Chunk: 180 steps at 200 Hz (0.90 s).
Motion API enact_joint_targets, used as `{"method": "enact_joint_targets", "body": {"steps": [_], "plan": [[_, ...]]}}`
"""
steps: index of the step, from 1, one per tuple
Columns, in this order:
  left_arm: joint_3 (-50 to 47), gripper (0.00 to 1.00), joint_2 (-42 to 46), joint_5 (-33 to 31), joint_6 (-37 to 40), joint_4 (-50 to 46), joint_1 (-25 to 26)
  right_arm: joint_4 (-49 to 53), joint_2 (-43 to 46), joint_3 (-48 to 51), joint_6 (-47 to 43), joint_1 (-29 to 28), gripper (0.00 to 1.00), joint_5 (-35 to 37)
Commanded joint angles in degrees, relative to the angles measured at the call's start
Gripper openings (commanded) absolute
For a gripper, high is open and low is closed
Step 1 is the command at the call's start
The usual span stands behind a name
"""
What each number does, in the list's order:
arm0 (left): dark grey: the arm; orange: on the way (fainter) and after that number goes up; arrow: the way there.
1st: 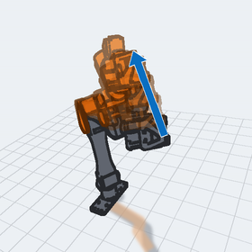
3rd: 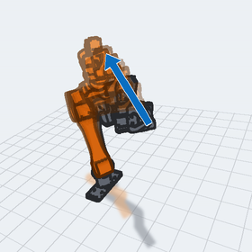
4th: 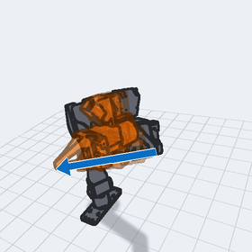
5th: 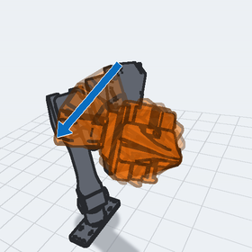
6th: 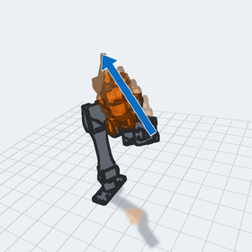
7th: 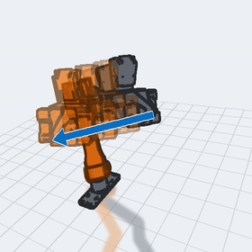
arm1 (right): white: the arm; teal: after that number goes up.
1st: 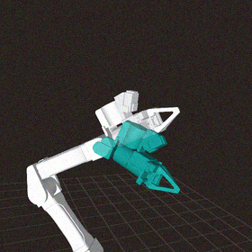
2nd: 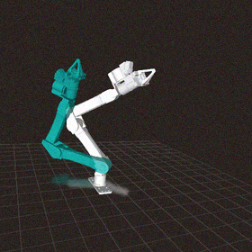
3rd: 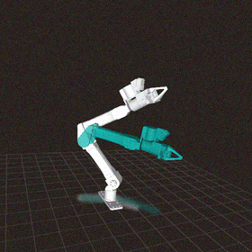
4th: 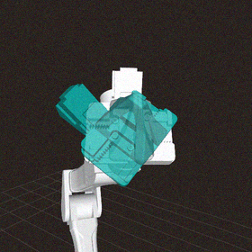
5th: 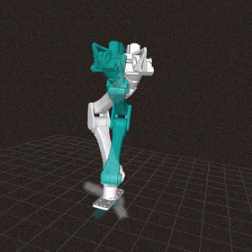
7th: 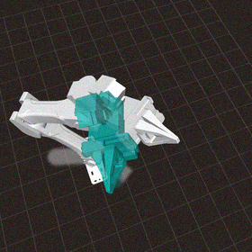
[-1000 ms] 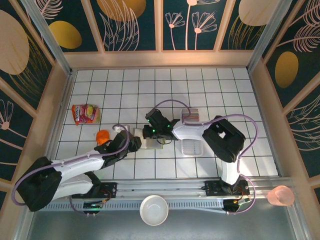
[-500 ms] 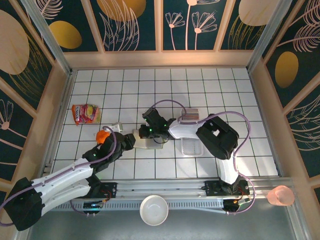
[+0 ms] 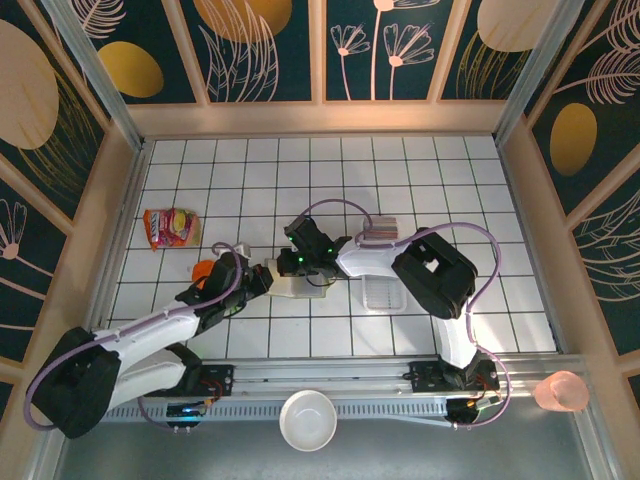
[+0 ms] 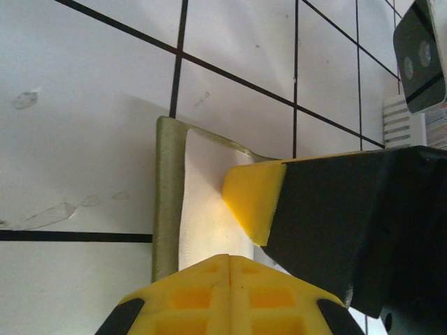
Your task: Put the credit cards into the card holder
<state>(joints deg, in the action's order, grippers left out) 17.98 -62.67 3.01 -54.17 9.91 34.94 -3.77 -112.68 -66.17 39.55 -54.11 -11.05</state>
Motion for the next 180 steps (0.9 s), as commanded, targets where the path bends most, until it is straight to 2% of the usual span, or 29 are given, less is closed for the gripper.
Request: {"method": "enact_joint_targets", "body": {"steps": [1, 59, 98, 155, 180], "plan": [[0.98, 0.0, -2.01, 3.61, -0.19, 2.6, -1.08, -1.6, -0.72, 0.25, 1.0, -0.28, 0.0, -0.64], [0.41, 0.0, -8.23, 4.62, 0.16, 5.0, -1.98, -1.9, -0.16, 1.1, 1.47, -0.19, 0.0, 0.13], [-0.26, 0.0, -9.58, 2.19, 1.24, 3.77, -1.98, -2.9, 2.61, 2.11, 0.26, 0.26, 0.0, 1.62], [-1.15, 0.0, -9.94, 0.33, 2.91, 3.25, -1.98, -2.34, 14.02, 4.56, -8.45, 5.08, 0.0, 3.44], [-0.84, 0.0, -9.99, 0.75, 4.06, 3.49, -2.03, 0.09, 21.77, 5.55, -15.52, 8.82, 0.09, 3.78]]}}
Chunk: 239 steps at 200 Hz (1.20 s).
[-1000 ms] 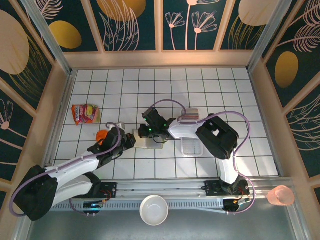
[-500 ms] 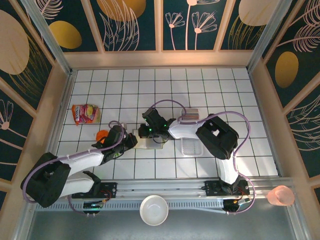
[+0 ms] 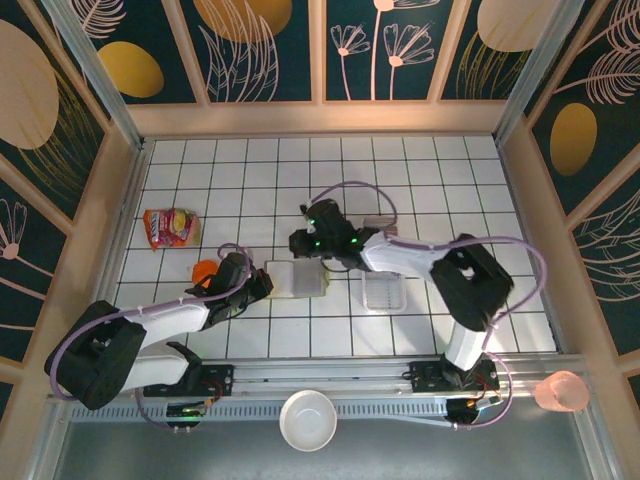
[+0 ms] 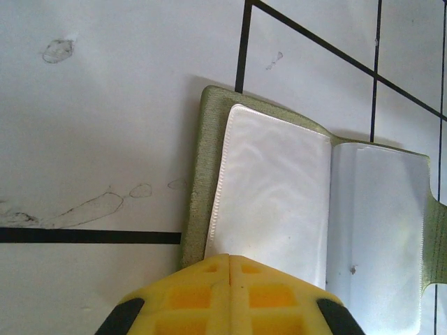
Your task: Put the credit cards into the card holder
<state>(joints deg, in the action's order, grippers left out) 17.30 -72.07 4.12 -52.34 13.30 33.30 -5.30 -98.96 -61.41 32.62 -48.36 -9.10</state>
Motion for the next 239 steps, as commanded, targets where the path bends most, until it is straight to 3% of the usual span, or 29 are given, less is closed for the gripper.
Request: {"method": "enact_joint_targets", "body": {"steps": [1, 12, 23, 45, 61, 89, 106, 123, 135, 156, 159, 164, 239], "plan": [[-0.16, 0.0, -0.6, -0.4, 2.23, 0.08, -0.36, 1.79, 8.41, 0.77, -9.0, 3.17, 0.09, 1.91], [0.09, 0.0, -0.83, -0.38, 2.89, -0.06, -0.34, 3.6, 12.16, 0.86, -13.37, 4.57, 0.09, 3.17], [0.22, 0.0, -1.12, -0.43, 3.39, -0.03, -0.36, 5.19, 15.99, 1.09, -17.96, 5.97, 0.01, 6.23], [0.67, 0.0, -2.4, -0.67, 4.56, -0.2, -0.39, 4.35, 24.25, 3.19, -28.23, 9.84, 0.03, 9.02], [1.22, 0.0, -3.4, -0.35, 5.34, -0.64, -0.35, 1.42, 29.79, 5.54, -37.63, 12.66, 0.11, 5.43], [1.42, 0.0, -4.19, 0.08, 6.1, -0.73, -0.37, -4.41, 37.67, 14.32, -61.22, 13.73, 0.36, 0.77], [1.51, 0.0, -3.99, -0.23, 6.44, -1.07, -0.34, 4.21, 39.03, 16.44, -79.68, 13.62, 0.52, -0.52], [1.61, 0.0, -3.58, -0.17, 6.63, -1.46, -0.34, 20.69, 35.48, 13.3, -91.57, 15.15, 0.54, 0.01], [1.6, 0.0, -3.12, -0.41, 6.74, -1.78, -0.34, 29.65, 31.66, 10.78, -95.6, 16.09, 0.56, 2.2], [1.68, 0.0, -2.56, -0.97, 7.07, -2.31, -0.34, 32.5, 29.1, 11.64, -100.95, 16.65, 0.67, 2.51], [1.7, 0.0, -2.61, -0.99, 7.15, -2.31, -0.38, 32.08, 29.15, 12.23, -101.88, 16.64, 0.85, 2.45], [1.69, 0.0, -2.57, -1.02, 7.14, -2.4, -0.34, 31.12, 29.37, 13.51, -103.63, 16.71, 0.91, 2.34], [1.77, 0.0, -3.03, -0.25, 7.16, -1.88, -0.34, 18.87, 29.45, 25.49, -112.93, 16.69, 0.95, 8.0]]}}
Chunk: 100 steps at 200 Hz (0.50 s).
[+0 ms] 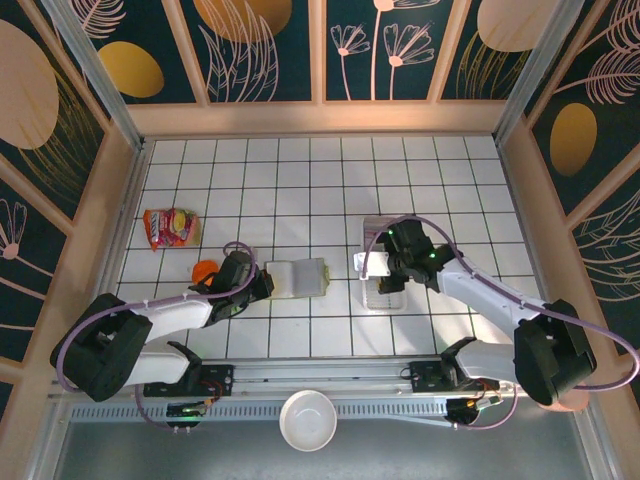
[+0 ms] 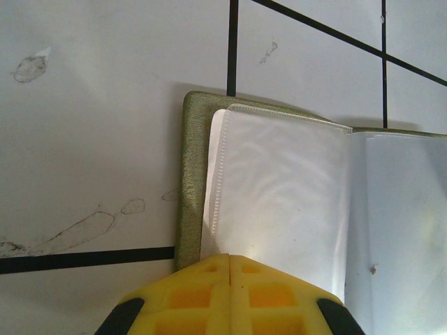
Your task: Put the credit cards into the card holder
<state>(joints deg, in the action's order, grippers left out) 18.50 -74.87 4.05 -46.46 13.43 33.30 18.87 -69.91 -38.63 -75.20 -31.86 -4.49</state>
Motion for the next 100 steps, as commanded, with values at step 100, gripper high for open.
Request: {"method": "enact_joint_targets", "body": {"steps": [100], "plan": [[0.87, 0.0, -1.11, 0.44, 1.19, -1.48, -0.41, -9.74, -3.26, 1.94, -7.1, 0.15, 0.7, 5.72]]}}
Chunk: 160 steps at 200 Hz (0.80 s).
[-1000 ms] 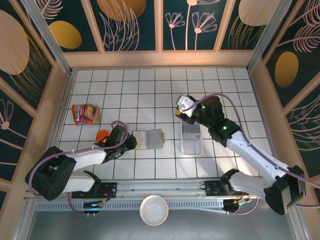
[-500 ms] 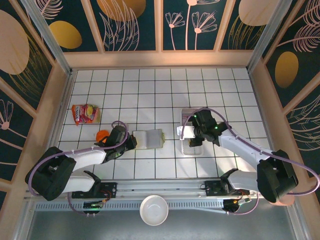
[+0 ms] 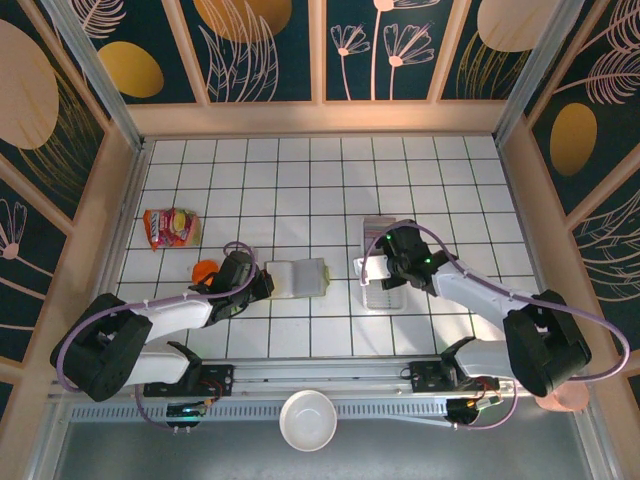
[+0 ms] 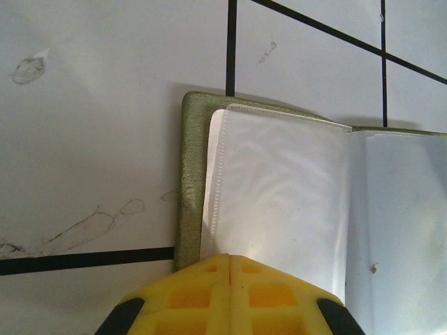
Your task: Put the credit cards into the card holder
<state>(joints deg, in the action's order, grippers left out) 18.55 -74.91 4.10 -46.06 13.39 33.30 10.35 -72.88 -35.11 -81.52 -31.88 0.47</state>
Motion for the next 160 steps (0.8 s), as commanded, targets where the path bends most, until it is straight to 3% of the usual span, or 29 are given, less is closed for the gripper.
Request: {"method": "enact_joint_targets", "body": {"steps": [1, 69, 160], "plan": [[0.81, 0.0, -1.04, 0.48, 0.8, -1.48, -0.37, -1.17, -0.31, -1.6, -0.81, 0.16, 0.69, 0.76], [1.23, 0.0, -1.84, 1.03, 0.88, -1.26, -0.34, 1.66, 1.55, -2.43, -1.01, 0.16, 0.43, 0.74], [1.07, 0.0, -1.79, 1.19, 0.53, -1.13, -0.35, 3.03, 4.53, -1.63, -0.57, 1.9, 0.35, 0.76]]}}
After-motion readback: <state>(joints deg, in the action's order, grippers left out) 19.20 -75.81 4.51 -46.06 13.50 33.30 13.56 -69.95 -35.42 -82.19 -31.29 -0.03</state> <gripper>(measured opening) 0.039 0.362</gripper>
